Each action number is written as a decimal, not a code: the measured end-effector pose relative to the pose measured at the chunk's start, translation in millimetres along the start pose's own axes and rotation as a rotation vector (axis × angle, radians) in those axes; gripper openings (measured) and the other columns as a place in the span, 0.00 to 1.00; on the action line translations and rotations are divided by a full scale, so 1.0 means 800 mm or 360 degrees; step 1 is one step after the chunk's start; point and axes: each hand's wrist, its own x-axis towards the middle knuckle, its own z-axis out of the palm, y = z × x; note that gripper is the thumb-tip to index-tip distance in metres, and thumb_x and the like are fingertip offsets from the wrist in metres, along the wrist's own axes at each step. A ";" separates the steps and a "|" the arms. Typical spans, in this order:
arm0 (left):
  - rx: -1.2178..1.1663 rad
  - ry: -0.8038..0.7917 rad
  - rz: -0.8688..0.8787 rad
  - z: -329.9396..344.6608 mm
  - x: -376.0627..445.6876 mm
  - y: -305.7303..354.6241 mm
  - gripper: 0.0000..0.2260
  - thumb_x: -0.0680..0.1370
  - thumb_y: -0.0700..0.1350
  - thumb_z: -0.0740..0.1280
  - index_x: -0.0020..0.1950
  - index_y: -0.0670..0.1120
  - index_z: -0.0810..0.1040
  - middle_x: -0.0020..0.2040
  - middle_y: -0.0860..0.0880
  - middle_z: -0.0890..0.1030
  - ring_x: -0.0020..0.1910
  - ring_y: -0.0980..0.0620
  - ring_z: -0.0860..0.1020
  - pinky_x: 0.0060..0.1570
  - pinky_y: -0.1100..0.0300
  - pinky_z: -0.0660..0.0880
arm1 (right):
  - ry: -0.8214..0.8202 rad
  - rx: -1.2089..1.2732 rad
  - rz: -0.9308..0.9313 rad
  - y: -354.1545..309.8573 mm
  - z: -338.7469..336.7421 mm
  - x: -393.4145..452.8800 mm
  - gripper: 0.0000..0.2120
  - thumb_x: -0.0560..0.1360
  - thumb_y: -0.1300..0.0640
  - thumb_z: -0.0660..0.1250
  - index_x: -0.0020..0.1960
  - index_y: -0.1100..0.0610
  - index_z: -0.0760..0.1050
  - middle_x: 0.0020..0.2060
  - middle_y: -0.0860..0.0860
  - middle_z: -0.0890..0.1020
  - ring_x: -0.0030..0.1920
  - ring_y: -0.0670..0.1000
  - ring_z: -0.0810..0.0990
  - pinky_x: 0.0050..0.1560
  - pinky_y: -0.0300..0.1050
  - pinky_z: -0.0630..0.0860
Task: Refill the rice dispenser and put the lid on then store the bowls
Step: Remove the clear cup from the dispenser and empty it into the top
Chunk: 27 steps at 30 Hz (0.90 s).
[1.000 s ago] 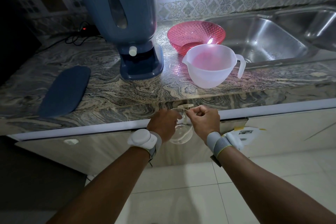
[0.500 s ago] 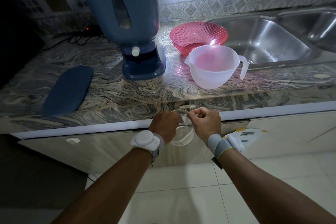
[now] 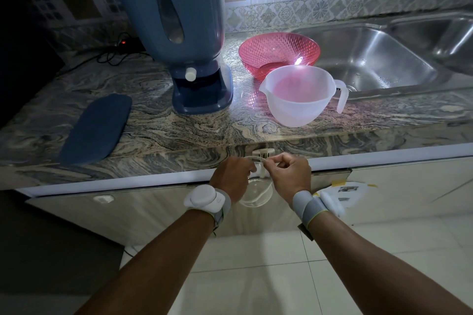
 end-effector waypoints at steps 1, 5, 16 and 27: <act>-0.0008 -0.0003 -0.0002 0.000 0.000 0.000 0.16 0.75 0.36 0.65 0.61 0.46 0.81 0.55 0.44 0.84 0.55 0.44 0.80 0.57 0.52 0.76 | 0.0003 0.0002 0.0001 0.000 0.000 0.000 0.07 0.68 0.52 0.75 0.32 0.50 0.80 0.22 0.45 0.76 0.24 0.42 0.72 0.29 0.36 0.68; 0.0020 -0.0004 0.0002 -0.001 -0.001 0.003 0.13 0.78 0.41 0.64 0.60 0.48 0.82 0.55 0.44 0.84 0.55 0.44 0.80 0.56 0.51 0.76 | 0.0001 0.0006 0.0009 0.000 -0.002 -0.002 0.07 0.68 0.52 0.75 0.33 0.50 0.81 0.21 0.45 0.76 0.23 0.40 0.73 0.29 0.36 0.67; 0.0057 0.0068 -0.0030 -0.021 -0.009 0.016 0.20 0.78 0.40 0.61 0.67 0.56 0.75 0.56 0.45 0.83 0.56 0.42 0.80 0.52 0.52 0.77 | 0.0004 0.0095 0.0038 -0.020 -0.015 -0.005 0.06 0.67 0.54 0.74 0.33 0.52 0.82 0.23 0.42 0.78 0.27 0.41 0.75 0.36 0.39 0.74; 0.0047 0.0381 -0.0044 -0.105 -0.016 0.041 0.15 0.80 0.42 0.58 0.63 0.51 0.79 0.55 0.45 0.84 0.54 0.44 0.81 0.53 0.51 0.79 | -0.0063 0.0172 -0.0067 -0.098 -0.042 -0.005 0.02 0.70 0.55 0.73 0.40 0.51 0.84 0.23 0.45 0.76 0.27 0.45 0.74 0.35 0.39 0.72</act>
